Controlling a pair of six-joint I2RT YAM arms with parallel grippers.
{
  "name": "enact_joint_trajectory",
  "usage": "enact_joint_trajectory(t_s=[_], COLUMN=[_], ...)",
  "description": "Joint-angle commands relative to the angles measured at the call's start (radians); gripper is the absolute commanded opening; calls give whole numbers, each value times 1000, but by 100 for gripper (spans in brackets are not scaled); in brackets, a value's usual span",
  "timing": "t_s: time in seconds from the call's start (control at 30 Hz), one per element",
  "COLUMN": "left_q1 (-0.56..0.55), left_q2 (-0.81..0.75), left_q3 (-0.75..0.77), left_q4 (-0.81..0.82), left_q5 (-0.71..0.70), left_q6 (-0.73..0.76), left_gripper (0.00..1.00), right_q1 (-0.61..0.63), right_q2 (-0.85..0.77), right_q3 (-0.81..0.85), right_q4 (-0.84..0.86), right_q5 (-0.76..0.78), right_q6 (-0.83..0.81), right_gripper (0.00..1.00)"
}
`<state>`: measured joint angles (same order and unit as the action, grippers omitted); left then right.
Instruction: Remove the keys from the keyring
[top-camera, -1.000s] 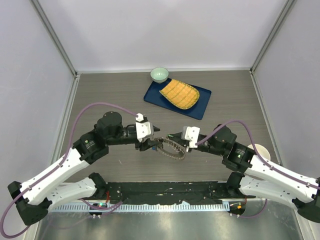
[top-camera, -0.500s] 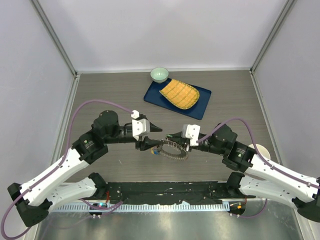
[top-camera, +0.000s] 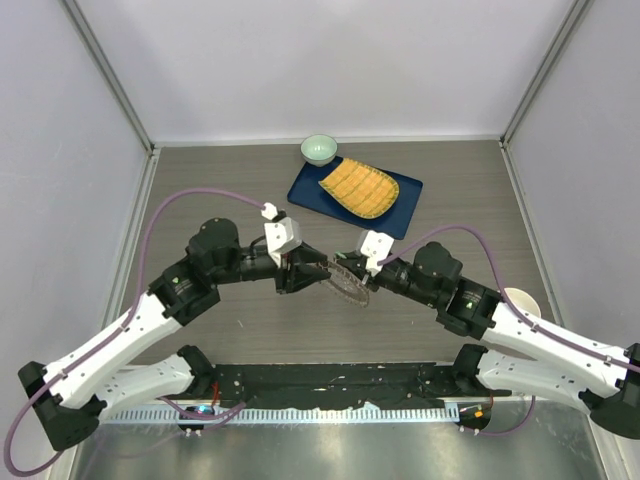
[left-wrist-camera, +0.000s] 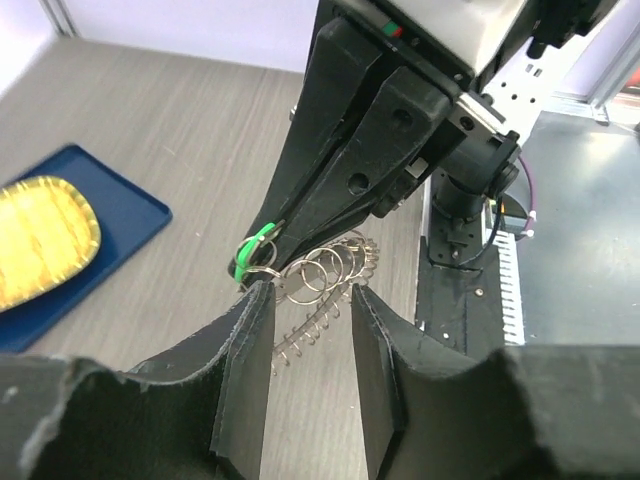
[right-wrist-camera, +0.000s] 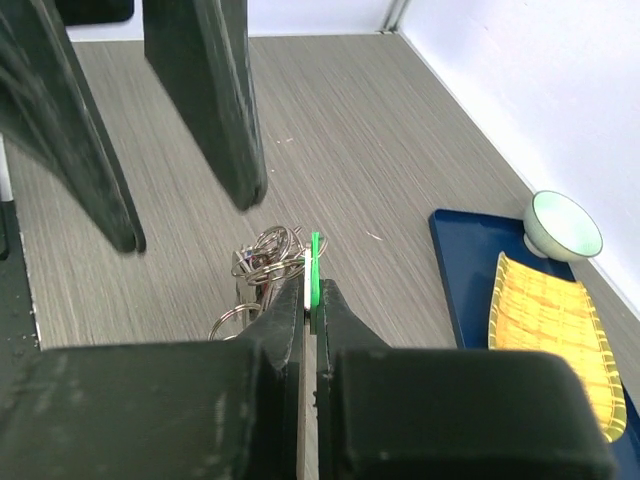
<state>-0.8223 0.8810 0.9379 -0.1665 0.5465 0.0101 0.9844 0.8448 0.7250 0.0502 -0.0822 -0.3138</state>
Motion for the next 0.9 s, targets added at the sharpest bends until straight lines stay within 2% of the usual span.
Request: enact_joint_trajectory(t_s=[0.0, 0.13, 0.33, 0.5, 0.87], left_q1=[5, 5, 5, 5, 5], left_q2=[56, 88, 95, 98, 85], left_q3=[36, 29, 4, -4, -31], left_q4=[70, 105, 131, 137, 148], left_q5=[12, 0, -111, -123, -111], left_q6=[-122, -150, -165, -164, -114], left_gripper=[39, 37, 36, 34, 44], right_q1=[0, 0, -1, 0, 0], right_q2=[10, 20, 22, 28, 40], right_q3=[67, 67, 67, 68, 74], right_q4=[92, 105, 105, 105, 106], right_q5=[78, 79, 79, 114, 133], right_q6=[28, 38, 38, 45, 65], right_gripper=[1, 1, 1, 1, 1])
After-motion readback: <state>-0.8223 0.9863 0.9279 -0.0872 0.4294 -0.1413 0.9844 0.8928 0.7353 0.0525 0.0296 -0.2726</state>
